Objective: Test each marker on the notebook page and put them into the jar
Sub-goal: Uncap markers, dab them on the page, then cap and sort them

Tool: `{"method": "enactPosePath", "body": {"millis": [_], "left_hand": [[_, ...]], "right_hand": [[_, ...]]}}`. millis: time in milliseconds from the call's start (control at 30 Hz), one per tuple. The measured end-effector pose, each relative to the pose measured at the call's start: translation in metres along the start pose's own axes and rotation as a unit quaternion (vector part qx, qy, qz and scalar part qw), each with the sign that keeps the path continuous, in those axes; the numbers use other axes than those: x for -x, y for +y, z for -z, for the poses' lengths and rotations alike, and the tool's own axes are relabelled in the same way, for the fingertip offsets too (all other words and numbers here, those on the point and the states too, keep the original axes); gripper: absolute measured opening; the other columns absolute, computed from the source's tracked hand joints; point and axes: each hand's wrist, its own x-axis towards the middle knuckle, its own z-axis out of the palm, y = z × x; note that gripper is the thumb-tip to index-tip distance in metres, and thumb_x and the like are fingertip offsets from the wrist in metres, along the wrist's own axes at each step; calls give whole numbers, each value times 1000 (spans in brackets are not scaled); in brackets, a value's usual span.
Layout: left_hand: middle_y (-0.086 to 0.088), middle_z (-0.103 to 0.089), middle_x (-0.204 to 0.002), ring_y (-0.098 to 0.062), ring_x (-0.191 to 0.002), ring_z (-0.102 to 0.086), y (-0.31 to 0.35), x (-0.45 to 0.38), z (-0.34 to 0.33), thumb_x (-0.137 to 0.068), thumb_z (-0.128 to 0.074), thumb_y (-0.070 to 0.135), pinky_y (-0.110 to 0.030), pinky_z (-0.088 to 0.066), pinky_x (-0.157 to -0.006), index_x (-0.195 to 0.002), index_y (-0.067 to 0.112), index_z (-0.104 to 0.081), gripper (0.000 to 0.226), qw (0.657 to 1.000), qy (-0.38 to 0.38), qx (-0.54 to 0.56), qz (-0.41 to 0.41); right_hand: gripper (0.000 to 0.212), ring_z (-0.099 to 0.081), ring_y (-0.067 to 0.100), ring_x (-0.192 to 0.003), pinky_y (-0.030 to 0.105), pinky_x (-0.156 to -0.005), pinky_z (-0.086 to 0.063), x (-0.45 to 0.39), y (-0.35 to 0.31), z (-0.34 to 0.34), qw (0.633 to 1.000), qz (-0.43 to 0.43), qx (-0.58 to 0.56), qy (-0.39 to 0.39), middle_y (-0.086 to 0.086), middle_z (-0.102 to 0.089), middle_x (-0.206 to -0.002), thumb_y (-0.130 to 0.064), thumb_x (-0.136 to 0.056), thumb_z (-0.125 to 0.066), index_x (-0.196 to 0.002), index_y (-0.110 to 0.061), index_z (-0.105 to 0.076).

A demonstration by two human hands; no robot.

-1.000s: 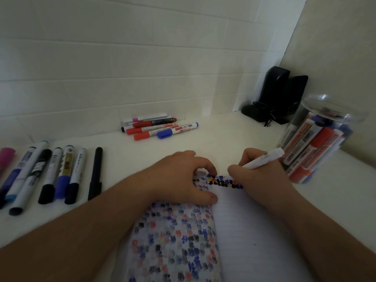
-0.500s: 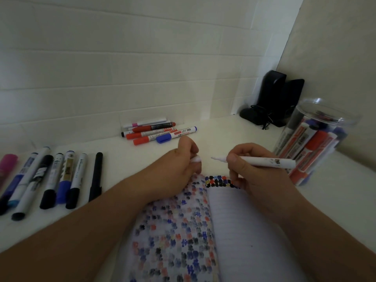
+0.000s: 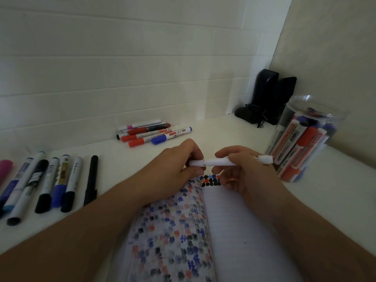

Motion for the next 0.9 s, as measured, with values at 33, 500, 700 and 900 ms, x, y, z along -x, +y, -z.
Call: {"method": "enactPosePath", "body": {"millis": [33, 500, 700, 900], "left_hand": [[18, -67, -100, 3, -88, -59, 0, 0, -1, -98, -63, 33, -12, -48, -72, -106, 35, -52, 14, 1000, 1, -4, -4], [8, -61, -90, -7, -80, -54, -1, -2, -12, -98, -63, 27, -25, -45, -70, -103, 25, -55, 9, 995, 66, -59, -46], [11, -57, -104, -5, -91, -53, 6, -1, -8, -100, -48, 32, -28, -49, -80, -114, 27, -60, 19, 991, 51, -87, -83], [10, -70, -88, -3, -75, -65, 12, 14, 17, -104, -53, 26, -23, -55, -69, -148, 48, -28, 55, 994, 80, -76, -23]], "right_hand": [[20, -58, 26, -61, 32, -54, -48, 0, 0, -2, 1000, 4, 6, 9, 18, -71, -74, -11, -101, -53, -87, -9, -67], [22, -56, 19, -51, 25, -46, -44, 2, 3, -13, 997, 63, 24, 39, 19, -67, -66, -9, -100, -58, -79, -4, -53], [18, -64, 9, -60, 20, -57, -51, 5, 2, -22, 987, 109, 114, 15, -2, -73, -71, -27, -100, -65, -99, -9, -67], [40, -70, 10, -78, 24, -69, -57, 15, 1, -29, 981, 116, 145, -49, -10, -74, -104, -18, -98, -68, -127, -39, -49]]}}
